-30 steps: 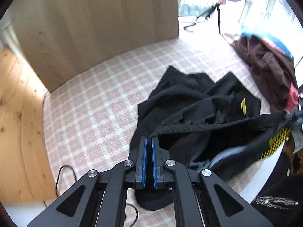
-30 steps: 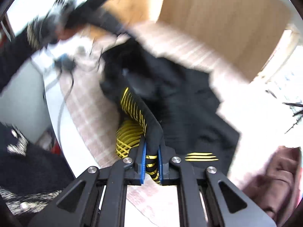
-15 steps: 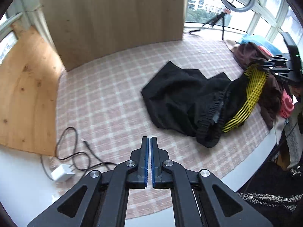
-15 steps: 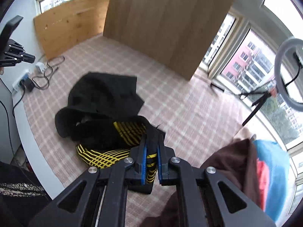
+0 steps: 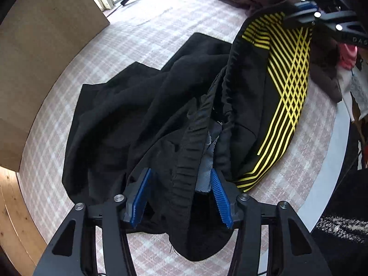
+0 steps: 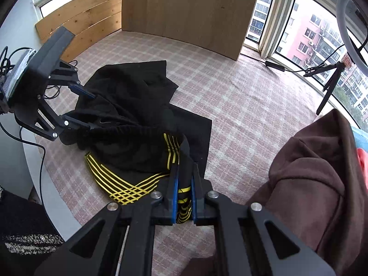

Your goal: Fold clothes

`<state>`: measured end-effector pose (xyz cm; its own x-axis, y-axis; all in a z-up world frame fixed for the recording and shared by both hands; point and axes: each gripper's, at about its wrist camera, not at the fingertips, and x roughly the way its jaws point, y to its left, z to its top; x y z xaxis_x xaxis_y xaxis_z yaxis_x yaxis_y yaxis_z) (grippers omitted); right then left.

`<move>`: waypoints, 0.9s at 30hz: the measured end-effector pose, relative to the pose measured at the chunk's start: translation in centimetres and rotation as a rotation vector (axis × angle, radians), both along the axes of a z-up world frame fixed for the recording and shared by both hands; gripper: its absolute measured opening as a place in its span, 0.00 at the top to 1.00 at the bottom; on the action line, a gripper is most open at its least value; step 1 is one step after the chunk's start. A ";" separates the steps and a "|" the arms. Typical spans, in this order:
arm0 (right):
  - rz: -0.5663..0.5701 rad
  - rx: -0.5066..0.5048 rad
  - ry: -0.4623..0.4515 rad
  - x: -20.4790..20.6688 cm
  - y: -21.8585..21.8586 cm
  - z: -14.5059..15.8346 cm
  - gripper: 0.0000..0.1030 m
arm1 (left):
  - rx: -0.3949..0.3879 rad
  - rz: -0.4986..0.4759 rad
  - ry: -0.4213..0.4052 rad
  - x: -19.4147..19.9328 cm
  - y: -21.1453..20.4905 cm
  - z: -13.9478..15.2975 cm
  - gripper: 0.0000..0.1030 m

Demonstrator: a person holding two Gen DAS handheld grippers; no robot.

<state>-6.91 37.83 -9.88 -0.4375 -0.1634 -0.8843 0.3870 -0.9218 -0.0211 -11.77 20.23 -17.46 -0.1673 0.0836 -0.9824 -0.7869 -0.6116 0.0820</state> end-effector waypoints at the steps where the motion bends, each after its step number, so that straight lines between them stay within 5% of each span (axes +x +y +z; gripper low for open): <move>1: 0.001 0.001 0.004 0.0 0.1 0.0 0.92 | -0.009 0.023 -0.012 -0.6 -0.2 -0.4 0.95; 4: 0.018 -0.005 0.026 -0.1 0.6 0.7 0.92 | 0.094 0.166 -0.041 -2.4 -3.4 1.6 0.96; 10: 0.054 -0.068 0.067 -3.3 0.6 1.9 0.92 | 0.287 0.477 0.045 -2.7 -14.2 8.4 0.95; 13: 0.071 -0.109 0.082 -5.4 0.5 2.3 0.91 | 0.271 0.547 0.064 -3.0 -16.6 7.8 0.92; 18: 0.044 0.030 -0.014 -7.7 -1.1 -0.7 0.82 | 0.173 0.581 0.003 -5.0 -16.1 2.8 0.93; 21: -0.027 -0.046 0.025 -6.7 0.4 1.2 0.69 | 0.190 0.593 -0.026 -5.4 -15.7 1.3 0.93; 23: -0.097 -0.132 0.003 -6.0 1.5 2.6 0.48 | 0.181 0.571 -0.026 -5.2 -15.3 1.3 0.93; 27: -0.191 -0.318 -0.146 -6.3 0.3 1.9 0.42 | 0.180 0.523 -0.025 -4.8 -15.2 1.2 0.93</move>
